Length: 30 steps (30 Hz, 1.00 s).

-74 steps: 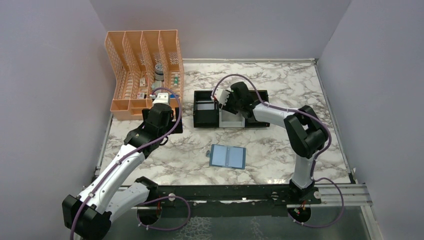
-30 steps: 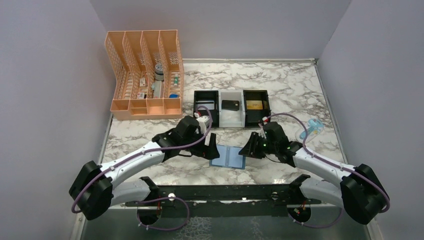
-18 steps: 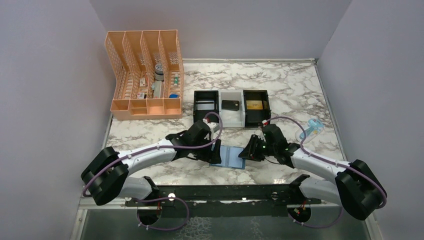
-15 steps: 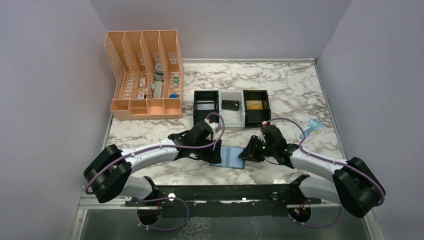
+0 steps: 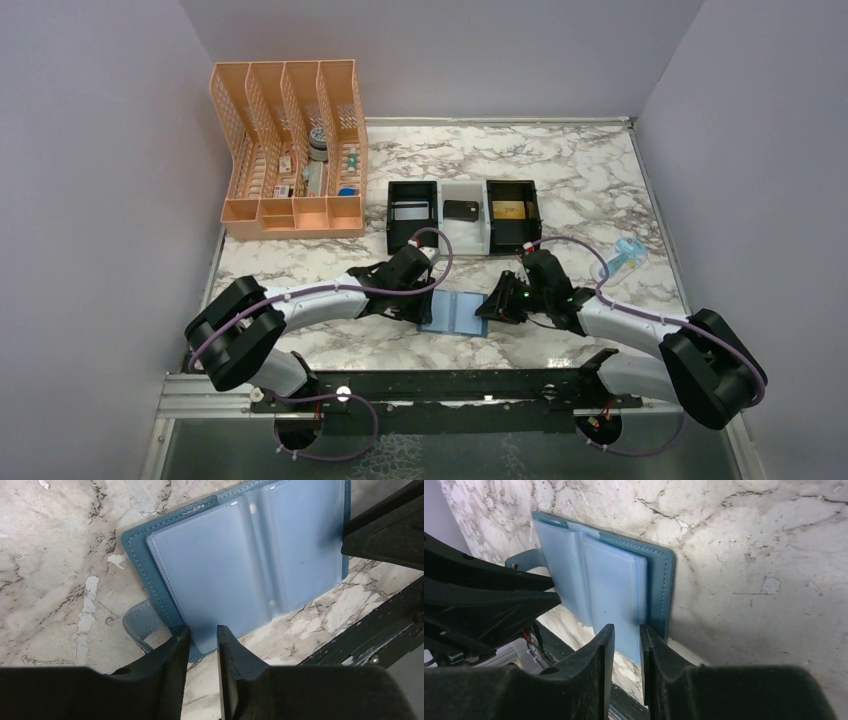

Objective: Take the credit cards out of the card holder

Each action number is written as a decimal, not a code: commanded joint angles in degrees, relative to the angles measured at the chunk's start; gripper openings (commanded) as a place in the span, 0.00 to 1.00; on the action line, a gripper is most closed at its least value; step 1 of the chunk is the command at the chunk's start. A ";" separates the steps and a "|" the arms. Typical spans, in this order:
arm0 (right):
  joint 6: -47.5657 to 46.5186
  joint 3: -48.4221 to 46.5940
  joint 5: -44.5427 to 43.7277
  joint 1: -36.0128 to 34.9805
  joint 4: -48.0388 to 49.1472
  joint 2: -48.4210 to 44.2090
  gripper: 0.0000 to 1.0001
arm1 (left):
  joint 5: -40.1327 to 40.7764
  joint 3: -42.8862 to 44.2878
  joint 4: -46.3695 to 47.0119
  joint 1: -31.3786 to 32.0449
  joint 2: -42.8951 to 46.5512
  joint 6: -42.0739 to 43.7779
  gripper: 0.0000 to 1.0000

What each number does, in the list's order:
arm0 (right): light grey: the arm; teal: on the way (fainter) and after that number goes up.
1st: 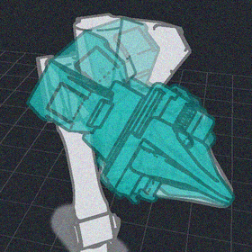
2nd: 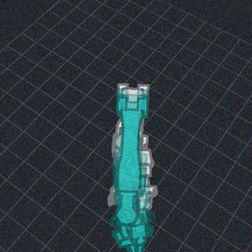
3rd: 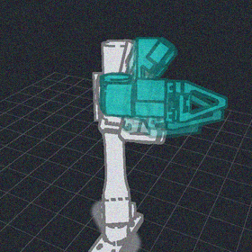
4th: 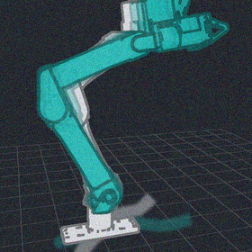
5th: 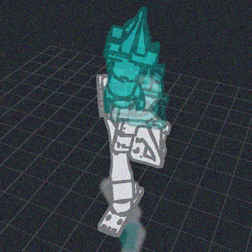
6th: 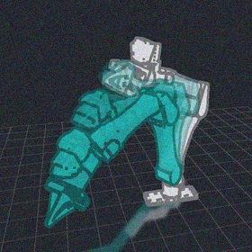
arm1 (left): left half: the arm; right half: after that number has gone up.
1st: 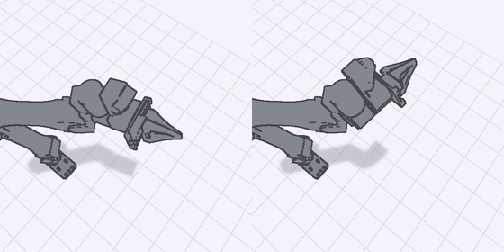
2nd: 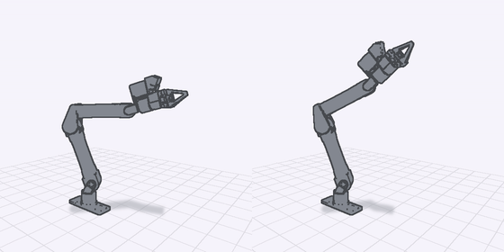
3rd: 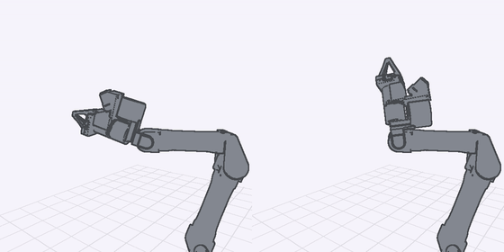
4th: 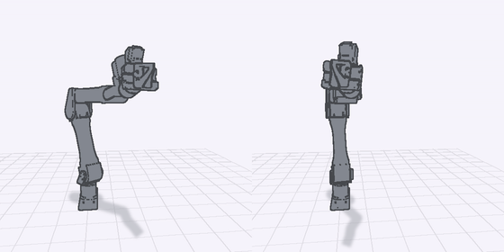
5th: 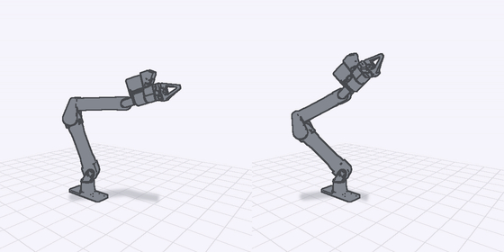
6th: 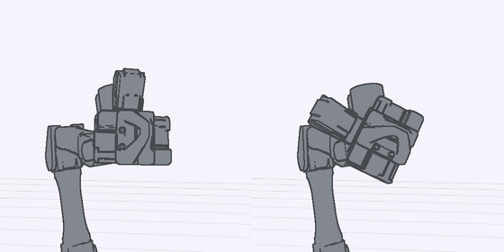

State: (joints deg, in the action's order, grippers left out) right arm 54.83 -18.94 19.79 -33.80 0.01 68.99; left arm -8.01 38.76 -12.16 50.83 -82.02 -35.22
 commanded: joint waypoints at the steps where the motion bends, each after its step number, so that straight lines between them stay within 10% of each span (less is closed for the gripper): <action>1: -0.89 -1.17 -0.76 -0.35 -1.61 -2.57 0.25 | 0.91 -0.08 1.65 0.73 -1.01 0.63 0.26; 30: 2.32 -3.14 6.42 -0.32 5.77 -0.88 0.25 | 0.88 -0.62 2.53 1.41 -0.30 -0.64 0.15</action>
State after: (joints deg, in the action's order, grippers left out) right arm 55.48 -21.21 22.59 -33.80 1.26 68.47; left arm -7.86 38.50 -10.96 51.88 -82.56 -35.33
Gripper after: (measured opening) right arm 0.254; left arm 0.158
